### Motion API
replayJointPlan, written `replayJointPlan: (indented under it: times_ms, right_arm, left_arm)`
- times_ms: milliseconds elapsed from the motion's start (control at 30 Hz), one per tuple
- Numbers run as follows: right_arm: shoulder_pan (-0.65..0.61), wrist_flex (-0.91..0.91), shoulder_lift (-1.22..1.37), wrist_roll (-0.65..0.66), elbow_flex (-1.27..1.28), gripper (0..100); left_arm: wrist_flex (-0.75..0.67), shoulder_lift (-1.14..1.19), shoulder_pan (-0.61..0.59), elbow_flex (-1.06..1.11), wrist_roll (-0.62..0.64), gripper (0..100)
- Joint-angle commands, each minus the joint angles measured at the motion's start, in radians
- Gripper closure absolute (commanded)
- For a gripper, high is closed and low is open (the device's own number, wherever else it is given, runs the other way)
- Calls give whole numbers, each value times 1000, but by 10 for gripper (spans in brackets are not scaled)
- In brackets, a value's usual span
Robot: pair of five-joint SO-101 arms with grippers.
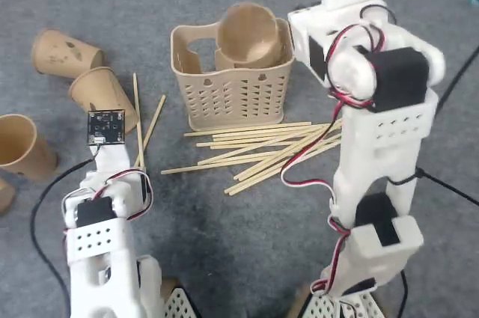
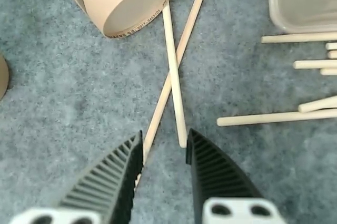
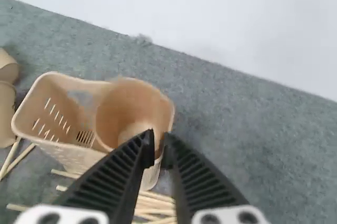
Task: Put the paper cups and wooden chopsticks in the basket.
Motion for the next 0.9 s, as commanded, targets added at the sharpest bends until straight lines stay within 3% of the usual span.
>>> replayJointPlan:
  times_ms: [0, 233, 567, 867]
  right_arm:
    - [7, 44, -116, -18, 169, 992]
    - [-33, 22, -272, -58, 526, 991]
    - [-33, 16, -328, 63, 967, 991]
    - [99, -367, -559, 189, 1651, 991]
  left_arm:
    - [-23, 3, 3, -2, -11, 873]
    - [-23, 3, 3, -2, -11, 874]
    - [-23, 3, 3, -2, -11, 874]
    - [-23, 3, 3, -2, -11, 874]
